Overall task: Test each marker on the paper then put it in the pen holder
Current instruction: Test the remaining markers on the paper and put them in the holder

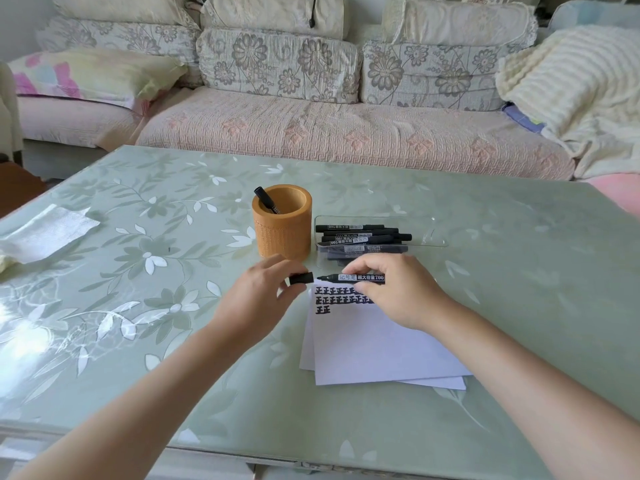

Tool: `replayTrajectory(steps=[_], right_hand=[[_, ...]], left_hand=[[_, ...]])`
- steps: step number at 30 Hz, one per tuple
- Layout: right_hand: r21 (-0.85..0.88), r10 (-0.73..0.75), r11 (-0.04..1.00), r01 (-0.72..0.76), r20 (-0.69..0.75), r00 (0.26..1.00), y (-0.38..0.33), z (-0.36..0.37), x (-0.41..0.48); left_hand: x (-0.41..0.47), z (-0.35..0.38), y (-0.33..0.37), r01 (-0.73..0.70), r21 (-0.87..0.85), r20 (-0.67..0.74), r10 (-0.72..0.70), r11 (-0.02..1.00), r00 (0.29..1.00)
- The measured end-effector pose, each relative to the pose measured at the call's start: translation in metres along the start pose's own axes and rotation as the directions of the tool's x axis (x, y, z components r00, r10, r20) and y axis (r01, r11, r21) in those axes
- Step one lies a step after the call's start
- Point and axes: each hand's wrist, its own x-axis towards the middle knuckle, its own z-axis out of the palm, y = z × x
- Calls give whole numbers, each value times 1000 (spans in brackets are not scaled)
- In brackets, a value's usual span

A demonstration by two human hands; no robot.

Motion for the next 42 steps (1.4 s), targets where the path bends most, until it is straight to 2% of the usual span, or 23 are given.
replayTrajectory(steps=[7,10,20,26,33,36,39,42], right_hand=[[-21,-47,999,48,30,998,-2,4,-1],[48,-90,995,87,48,995,-4,7,-2],[71,-203,975,209,-86,975,-8,16,-6],[89,-164,983,163,6,986,-7,19,-10],[-53,-174,982,179,88,981,-17,12,-6],[-25,-173,984,174,52,984,-15,13,-1],[54,-76,995,80,-68,995,-12,8,7],[195,22,981,-2,-97,995,-17,1,19]], left_hand=[[-2,-1,6,-67,-16,52,68,998,996],[-3,-1,11,-105,-8,87,105,994,991],[3,-12,15,-183,-27,78,185,983,980],[4,-13,18,-268,53,124,260,962,958],[15,-23,21,-274,102,144,258,956,955],[24,-25,19,-210,43,64,207,977,976],[40,-28,9,-142,58,-132,148,988,980],[57,-30,-5,23,108,-297,11,994,955]])
